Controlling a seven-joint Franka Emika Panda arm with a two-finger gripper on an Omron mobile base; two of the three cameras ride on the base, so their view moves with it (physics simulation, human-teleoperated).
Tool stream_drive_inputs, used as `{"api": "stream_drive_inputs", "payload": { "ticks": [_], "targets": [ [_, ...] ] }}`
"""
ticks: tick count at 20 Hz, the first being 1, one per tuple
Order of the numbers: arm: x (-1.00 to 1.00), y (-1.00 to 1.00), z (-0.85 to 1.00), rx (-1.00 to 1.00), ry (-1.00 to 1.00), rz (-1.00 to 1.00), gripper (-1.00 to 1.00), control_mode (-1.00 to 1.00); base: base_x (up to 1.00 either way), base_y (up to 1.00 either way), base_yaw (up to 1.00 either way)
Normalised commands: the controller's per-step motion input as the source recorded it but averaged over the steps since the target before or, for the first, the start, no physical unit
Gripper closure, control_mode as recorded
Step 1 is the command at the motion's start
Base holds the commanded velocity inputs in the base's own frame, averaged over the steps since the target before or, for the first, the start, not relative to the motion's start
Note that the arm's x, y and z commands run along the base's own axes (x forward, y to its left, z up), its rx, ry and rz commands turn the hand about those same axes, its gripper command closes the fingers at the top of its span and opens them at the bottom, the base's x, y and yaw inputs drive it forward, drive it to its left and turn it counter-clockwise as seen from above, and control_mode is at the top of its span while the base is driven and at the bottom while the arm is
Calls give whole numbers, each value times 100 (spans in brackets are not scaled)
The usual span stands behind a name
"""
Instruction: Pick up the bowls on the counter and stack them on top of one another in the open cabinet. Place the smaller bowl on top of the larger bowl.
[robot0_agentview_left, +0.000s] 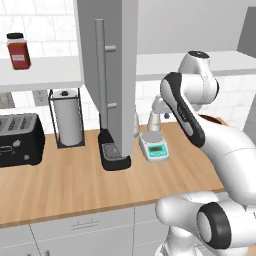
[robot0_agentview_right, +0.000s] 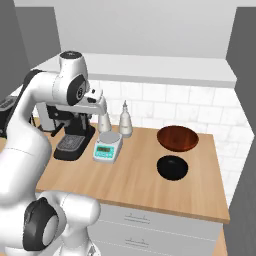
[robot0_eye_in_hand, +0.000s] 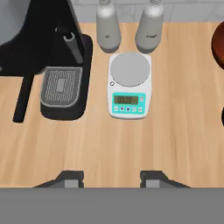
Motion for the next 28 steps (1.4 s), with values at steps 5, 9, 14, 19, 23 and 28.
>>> {"api": "stream_drive_inputs", "payload": {
  "ticks": [5,9,14,19,23,28],
  "targets": [
    [-35,-50,-19,8,-2,-8,-100,-100,0,0,0],
    [-62,-100,-43,23,0,-27,-100,-100,0,0,0],
    [-63,-100,-42,20,0,-25,-100,-100,0,0,0],
    [-52,-100,-35,19,-1,-24,-100,-100,0,0,0],
    [-40,-100,-29,24,0,-35,-100,-100,0,0,0],
    [36,-100,-37,18,7,-38,-100,-100,0,0,0]
  ]
}}
